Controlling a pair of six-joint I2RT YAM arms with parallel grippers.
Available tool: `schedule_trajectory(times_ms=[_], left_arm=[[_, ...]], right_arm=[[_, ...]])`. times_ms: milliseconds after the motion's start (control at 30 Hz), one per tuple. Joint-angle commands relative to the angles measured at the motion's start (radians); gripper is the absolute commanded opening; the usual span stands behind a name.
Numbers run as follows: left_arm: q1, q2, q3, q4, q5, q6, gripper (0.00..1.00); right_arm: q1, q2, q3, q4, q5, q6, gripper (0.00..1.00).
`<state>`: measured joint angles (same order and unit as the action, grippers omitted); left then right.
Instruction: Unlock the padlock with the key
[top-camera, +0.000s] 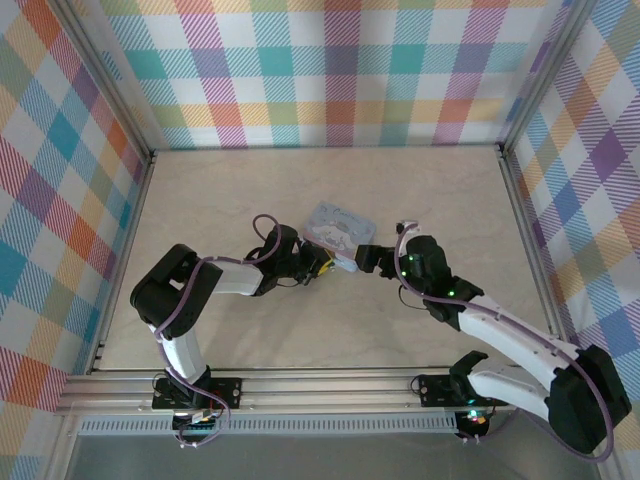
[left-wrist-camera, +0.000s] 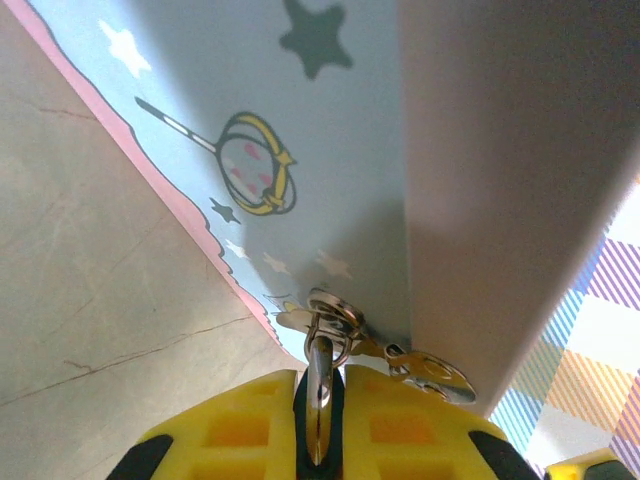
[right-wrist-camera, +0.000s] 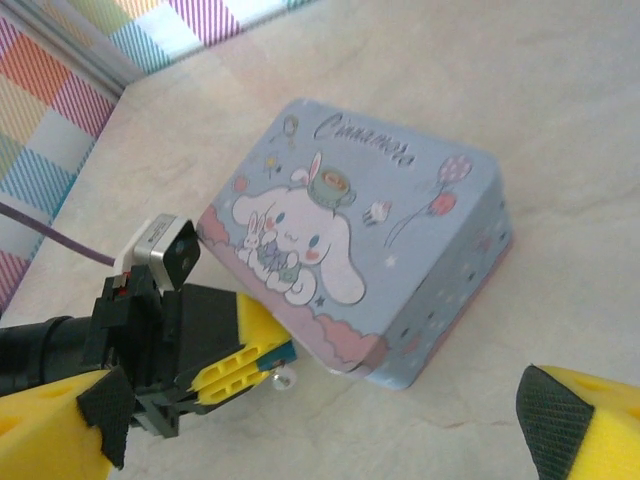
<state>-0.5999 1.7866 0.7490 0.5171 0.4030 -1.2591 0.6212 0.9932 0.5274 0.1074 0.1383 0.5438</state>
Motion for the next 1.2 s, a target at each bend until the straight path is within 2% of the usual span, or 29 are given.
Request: schedule_trajectory(times_ms=[0, 133, 267, 533, 833, 1167], left_arm=[[-0.006, -0.035, 0.018, -0.046, 0.008, 0.02, 0.0], [-0.006, -0.039, 0.025, -0.061, 0.008, 0.021, 0.0], [-0.007, -0.042, 0.031, -0.069, 0.007, 0.021, 0.0], [-0.006, -0.049, 0.039, -0.087, 0.006, 0.02, 0.0], [-0.008, -0.055, 0.039, -0.095, 0.003, 0.01, 0.0], [-0.009, -0.051, 0.039, -0.084, 0.009, -0.008, 0.0]], right_arm=[[-0.003, -0.051, -0.051, 0.125, 0.045, -0.142, 1.0], [-0.003, -0.064, -0.092, 0.227, -0.027, -0.23, 1.0], [-0.003, -0.041, -0.078, 0.227, -0.048, -0.254, 1.0], [0.001, 0.002, -0.047, 0.233, -0.109, -0.412, 1.0], [0.049, -0.006, -0.064, 0.16, -0.235, -0.725, 1.0], [0.141, 0.087, -0.035, 0.054, -0.169, -0.967, 1.0]])
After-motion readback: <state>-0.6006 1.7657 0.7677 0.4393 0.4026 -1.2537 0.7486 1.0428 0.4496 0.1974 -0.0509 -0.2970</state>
